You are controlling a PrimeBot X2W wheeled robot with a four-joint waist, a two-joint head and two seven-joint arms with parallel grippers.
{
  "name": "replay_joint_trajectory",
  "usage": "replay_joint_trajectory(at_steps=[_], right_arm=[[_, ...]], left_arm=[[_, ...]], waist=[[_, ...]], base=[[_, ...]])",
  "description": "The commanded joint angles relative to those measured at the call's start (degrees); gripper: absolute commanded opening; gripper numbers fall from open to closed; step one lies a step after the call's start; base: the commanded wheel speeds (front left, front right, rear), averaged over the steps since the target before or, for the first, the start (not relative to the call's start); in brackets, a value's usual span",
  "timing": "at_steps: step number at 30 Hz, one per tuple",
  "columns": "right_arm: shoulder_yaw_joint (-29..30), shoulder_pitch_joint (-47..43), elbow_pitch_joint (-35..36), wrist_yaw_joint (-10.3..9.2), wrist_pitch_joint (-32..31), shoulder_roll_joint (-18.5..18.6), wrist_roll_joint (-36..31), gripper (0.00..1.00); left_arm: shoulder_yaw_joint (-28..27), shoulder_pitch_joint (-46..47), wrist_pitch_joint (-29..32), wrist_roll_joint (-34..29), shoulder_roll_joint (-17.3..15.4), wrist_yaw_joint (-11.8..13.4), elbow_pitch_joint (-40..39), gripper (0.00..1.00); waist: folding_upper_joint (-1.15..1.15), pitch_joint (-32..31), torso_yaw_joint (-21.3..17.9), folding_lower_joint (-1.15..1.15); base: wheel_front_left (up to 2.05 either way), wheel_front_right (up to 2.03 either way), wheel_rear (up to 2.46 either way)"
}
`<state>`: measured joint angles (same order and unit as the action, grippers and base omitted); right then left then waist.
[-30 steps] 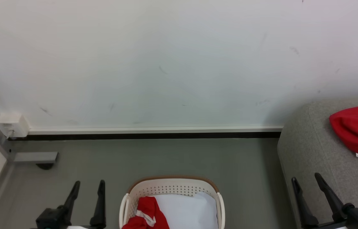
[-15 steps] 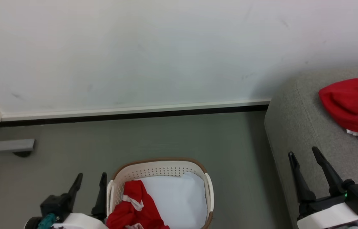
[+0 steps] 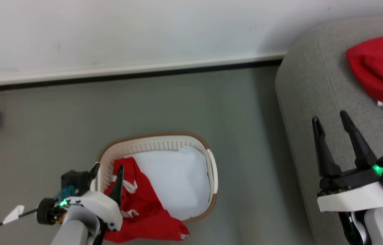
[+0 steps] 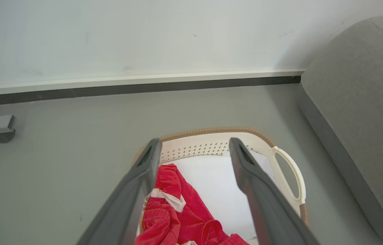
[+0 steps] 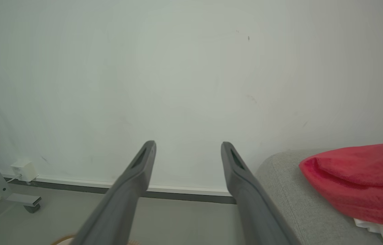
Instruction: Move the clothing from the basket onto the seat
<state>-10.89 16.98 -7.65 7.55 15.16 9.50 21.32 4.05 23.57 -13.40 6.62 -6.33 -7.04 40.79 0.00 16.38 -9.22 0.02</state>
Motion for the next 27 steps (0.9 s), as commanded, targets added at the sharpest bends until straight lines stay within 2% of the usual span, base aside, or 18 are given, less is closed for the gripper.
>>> replay_joint_trajectory(at_steps=[1,18,27], right_arm=[[0.1,1.6,0.7,-0.13,0.0,0.0,0.5,1.00],[-0.5,9.1,4.7,-0.13,0.0,-2.6,1.0,1.00],[0.1,10.7,6.6,-0.13,0.0,-3.6,1.0,1.00]], left_arm=[[0.7,2.0,0.7,-0.5,-0.9,-0.2,2.4,1.00],[8.9,17.4,6.9,0.5,-4.2,-0.4,25.3,1.00],[14.1,22.0,10.0,-0.8,-6.6,-0.4,30.4,1.00]], waist=[[0.00,3.6,-1.2,-0.02],[0.00,15.9,-6.1,-0.02],[0.00,21.7,-8.9,-0.02]], base=[[0.00,0.00,0.00],[0.00,0.00,0.00],[0.00,0.00,0.00]])
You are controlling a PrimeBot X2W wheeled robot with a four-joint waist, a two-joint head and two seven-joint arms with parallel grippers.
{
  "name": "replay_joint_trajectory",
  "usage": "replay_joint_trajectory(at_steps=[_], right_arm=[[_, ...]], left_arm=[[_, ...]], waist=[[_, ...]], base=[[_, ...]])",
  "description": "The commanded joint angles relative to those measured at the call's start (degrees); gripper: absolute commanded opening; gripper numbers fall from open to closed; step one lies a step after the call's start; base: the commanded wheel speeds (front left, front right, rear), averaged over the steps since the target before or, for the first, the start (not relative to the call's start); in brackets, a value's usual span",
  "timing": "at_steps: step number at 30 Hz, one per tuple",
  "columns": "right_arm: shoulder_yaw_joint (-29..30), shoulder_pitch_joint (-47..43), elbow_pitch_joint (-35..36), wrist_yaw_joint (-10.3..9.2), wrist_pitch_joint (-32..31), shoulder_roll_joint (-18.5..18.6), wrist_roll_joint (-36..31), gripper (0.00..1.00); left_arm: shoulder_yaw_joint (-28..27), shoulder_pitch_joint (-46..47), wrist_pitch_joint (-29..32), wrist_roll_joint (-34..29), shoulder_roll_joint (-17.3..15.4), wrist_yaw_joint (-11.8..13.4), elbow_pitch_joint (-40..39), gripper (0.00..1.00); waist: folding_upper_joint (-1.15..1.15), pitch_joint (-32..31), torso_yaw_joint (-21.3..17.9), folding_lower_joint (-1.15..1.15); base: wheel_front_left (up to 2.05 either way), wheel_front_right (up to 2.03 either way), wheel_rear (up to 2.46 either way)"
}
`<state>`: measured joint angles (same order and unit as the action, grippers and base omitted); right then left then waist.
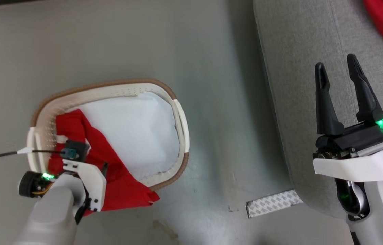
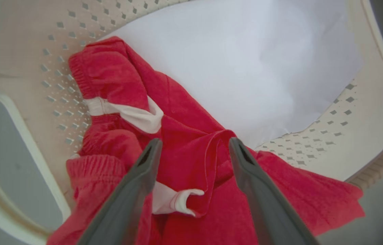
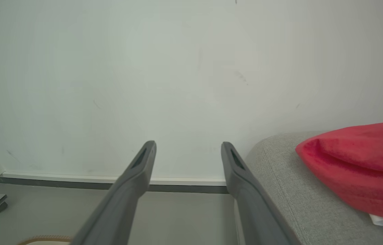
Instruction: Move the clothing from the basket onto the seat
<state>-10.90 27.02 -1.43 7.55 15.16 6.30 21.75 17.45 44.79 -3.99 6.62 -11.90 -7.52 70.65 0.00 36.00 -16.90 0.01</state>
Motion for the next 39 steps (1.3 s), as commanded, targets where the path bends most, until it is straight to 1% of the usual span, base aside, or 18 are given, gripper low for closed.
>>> replay_joint_trajectory(at_steps=[1,8,13,20,28,29,31,35,39], right_arm=[[0.1,1.0,0.6,-0.13,0.0,-0.4,0.6,1.00],[0.1,2.5,1.7,-0.13,0.0,-1.7,0.9,1.00],[0.4,2.9,2.4,-0.13,0.0,-2.0,0.9,1.00],[0.9,3.1,4.1,-0.13,0.0,-2.5,1.5,1.00],[0.9,3.0,4.2,-0.13,0.0,-3.2,1.9,1.00],[1.0,3.0,4.2,-0.13,0.0,-3.2,1.9,1.00],[1.2,3.0,4.2,-0.13,0.0,-3.3,1.8,1.00],[1.6,3.2,3.9,-0.13,0.0,-3.3,1.2,1.00],[1.6,3.3,3.5,-0.13,0.0,-3.3,0.6,1.00]], left_arm=[[1.4,1.2,1.1,-0.8,-1.2,0.1,0.7,1.00],[7.6,3.8,4.7,-1.4,-2.7,0.1,2.0,1.00],[11.7,5.6,6.5,-1.0,-4.2,0.1,2.3,1.00],[15.3,8.0,8.9,-1.2,-6.3,0.1,2.5,1.00],[16.0,8.3,10.5,1.8,-7.5,0.1,3.0,1.00],[16.2,8.4,10.5,2.0,-7.6,0.1,3.0,0.78],[16.5,8.6,10.3,2.5,-7.5,0.1,3.0,0.00],[17.3,9.0,9.0,3.6,-6.9,0.1,2.9,0.00],[17.9,8.5,7.4,4.4,-6.0,0.1,2.9,0.00]], waist=[[0.00,2.7,-1.5,-0.01],[0.00,6.9,-3.2,-0.01],[0.00,9.1,-4.3,-0.01],[0.00,12.3,-5.4,-0.01],[0.00,13.6,-6.6,-0.01],[0.00,13.7,-6.7,-0.01],[0.00,13.8,-6.7,-0.01],[0.00,13.4,-6.2,-0.01],[0.00,11.7,-5.2,-0.01]], base=[[0.00,0.00,0.00],[0.00,0.00,0.00],[0.00,0.00,0.00],[0.00,0.00,0.00],[0.00,0.00,0.00],[0.00,0.00,0.00],[0.00,0.00,0.00],[0.00,0.00,0.00],[0.00,0.00,0.00]])
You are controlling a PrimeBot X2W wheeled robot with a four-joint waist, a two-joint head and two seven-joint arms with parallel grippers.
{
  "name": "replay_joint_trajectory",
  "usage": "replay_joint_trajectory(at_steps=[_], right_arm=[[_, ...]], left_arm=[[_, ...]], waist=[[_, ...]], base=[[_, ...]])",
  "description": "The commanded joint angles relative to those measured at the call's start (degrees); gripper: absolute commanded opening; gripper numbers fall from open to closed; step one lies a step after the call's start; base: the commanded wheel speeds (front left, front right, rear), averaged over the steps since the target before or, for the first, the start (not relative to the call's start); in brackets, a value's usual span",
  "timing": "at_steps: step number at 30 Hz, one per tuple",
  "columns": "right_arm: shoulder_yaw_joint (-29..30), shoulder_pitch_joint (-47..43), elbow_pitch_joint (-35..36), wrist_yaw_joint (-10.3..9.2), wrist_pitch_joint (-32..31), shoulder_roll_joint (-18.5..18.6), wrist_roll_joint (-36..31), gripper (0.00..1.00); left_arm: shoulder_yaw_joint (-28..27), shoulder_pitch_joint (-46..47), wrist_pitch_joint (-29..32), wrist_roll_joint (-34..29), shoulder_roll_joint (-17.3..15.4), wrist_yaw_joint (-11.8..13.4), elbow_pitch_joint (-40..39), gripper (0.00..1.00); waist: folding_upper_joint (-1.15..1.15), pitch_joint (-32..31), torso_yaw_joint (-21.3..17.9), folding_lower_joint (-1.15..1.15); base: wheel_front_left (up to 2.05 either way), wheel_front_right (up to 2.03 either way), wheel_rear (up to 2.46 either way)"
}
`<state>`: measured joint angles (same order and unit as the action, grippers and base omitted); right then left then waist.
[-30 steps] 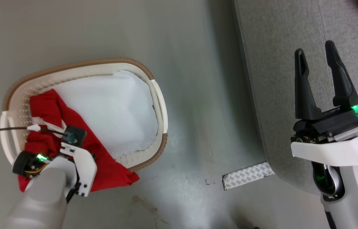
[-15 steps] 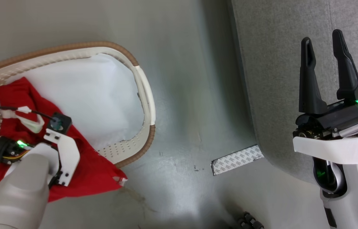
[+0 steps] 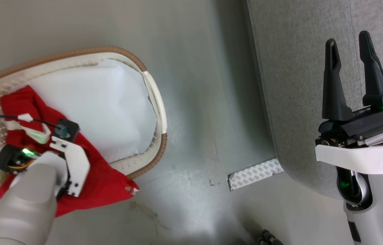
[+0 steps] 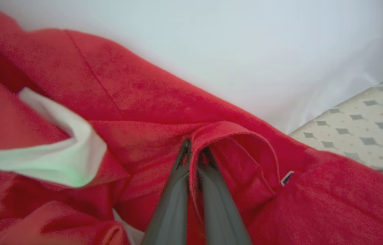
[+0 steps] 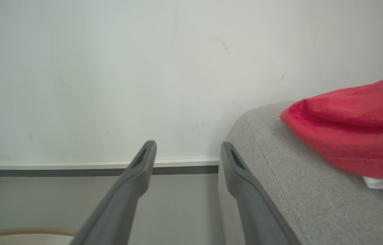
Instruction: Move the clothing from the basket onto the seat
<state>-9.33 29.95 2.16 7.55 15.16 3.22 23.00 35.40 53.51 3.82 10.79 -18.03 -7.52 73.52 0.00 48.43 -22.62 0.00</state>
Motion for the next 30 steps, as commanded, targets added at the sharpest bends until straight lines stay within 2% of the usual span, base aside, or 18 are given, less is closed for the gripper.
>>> replay_joint_trajectory(at_steps=[1,9,20,30], right_arm=[[0.1,0.3,-0.2,-0.13,0.0,-0.1,-0.6,1.00],[0.6,-1.3,-1.4,-0.13,0.0,2.0,-1.4,1.00],[1.1,-6.1,-4.1,-0.13,0.0,4.8,-1.9,1.00],[1.1,-12.2,-6.8,-0.13,0.0,7.1,-1.6,1.00]], left_arm=[[0.2,-0.5,-0.7,0.7,0.4,0.1,0.1,0.00],[0.5,-3.0,-4.9,4.7,4.0,0.1,-0.1,0.00],[1.7,-9.7,-13.6,11.8,9.7,0.1,-2.0,0.00],[3.6,-14.4,-18.6,17.5,11.4,0.1,-7.2,0.00]], waist=[[0.00,-1.4,0.8,0.00],[0.00,-7.9,4.3,0.00],[0.00,-22.2,10.2,0.00],[0.00,-34.1,14.9,0.00]], base=[[0.00,0.00,0.00],[0.00,0.00,0.00],[0.00,0.00,0.00],[0.00,0.00,0.00]])
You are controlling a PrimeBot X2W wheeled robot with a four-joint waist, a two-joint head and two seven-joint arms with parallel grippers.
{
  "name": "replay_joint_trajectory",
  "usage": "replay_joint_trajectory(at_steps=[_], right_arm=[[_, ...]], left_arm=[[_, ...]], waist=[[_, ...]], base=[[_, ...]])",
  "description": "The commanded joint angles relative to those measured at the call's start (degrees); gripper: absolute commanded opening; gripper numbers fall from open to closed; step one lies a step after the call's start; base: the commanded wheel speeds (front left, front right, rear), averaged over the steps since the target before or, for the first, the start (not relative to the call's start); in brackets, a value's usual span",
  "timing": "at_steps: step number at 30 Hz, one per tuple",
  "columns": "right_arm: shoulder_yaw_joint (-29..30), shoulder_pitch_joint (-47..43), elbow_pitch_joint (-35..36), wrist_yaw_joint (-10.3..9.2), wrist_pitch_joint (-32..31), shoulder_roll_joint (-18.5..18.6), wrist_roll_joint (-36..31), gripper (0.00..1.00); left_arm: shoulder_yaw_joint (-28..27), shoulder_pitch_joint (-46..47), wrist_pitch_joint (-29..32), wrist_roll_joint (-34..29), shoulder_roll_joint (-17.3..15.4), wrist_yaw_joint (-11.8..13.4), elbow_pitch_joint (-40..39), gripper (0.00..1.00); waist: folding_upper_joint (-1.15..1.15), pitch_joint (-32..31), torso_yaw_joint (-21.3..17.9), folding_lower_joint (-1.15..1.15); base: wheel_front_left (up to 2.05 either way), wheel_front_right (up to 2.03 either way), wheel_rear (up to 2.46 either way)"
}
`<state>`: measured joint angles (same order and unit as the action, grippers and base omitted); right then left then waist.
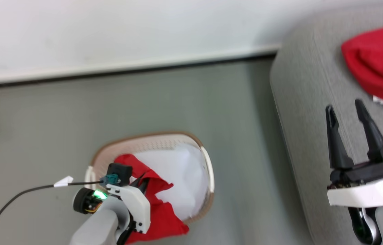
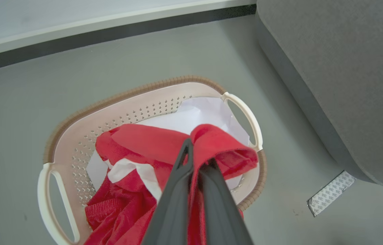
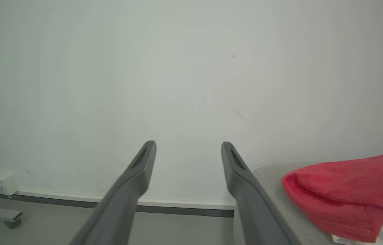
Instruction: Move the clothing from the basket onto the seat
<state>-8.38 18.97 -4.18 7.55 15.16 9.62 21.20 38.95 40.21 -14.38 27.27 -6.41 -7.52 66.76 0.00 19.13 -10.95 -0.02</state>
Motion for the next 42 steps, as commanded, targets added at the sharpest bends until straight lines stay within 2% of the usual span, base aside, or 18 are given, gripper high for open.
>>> replay_joint_trajectory(at_steps=[1,9,17,27,42], right_arm=[[0.2,-1.7,-0.7,-0.13,0.0,0.8,0.3,1.00],[0.1,-6.5,-2.1,-0.13,0.0,1.5,1.1,1.00],[-0.6,-9.3,-2.5,-0.13,0.0,1.8,1.8,1.00],[-0.9,-11.0,-2.7,-0.13,0.0,1.2,2.3,1.00],[-3.7,-11.1,-3.2,-0.13,0.0,-0.3,3.0,1.00]], left_arm=[[0.1,-1.4,-0.5,1.3,-0.2,0.1,-1.2,0.00],[-1.2,-5.1,-0.8,3.0,-1.5,0.1,-10.8,0.00],[-5.0,-7.3,-0.8,1.8,-2.8,0.3,-22.5,0.00],[-6.9,-6.4,-0.5,1.4,-4.4,0.4,-34.5,0.00],[-6.8,-5.6,4.7,0.9,-6.5,4.4,-49.7,0.00]], waist=[[0.00,-5.8,3.7,0.02],[0.00,-14.0,6.5,0.02],[0.00,-18.4,8.6,0.02],[0.00,-20.7,9.6,0.02],[0.00,-21.9,9.7,0.02]], base=[[0.00,0.00,0.00],[0.00,0.00,0.00],[0.00,0.00,0.00],[0.00,0.00,0.00],[0.00,0.00,0.00]])
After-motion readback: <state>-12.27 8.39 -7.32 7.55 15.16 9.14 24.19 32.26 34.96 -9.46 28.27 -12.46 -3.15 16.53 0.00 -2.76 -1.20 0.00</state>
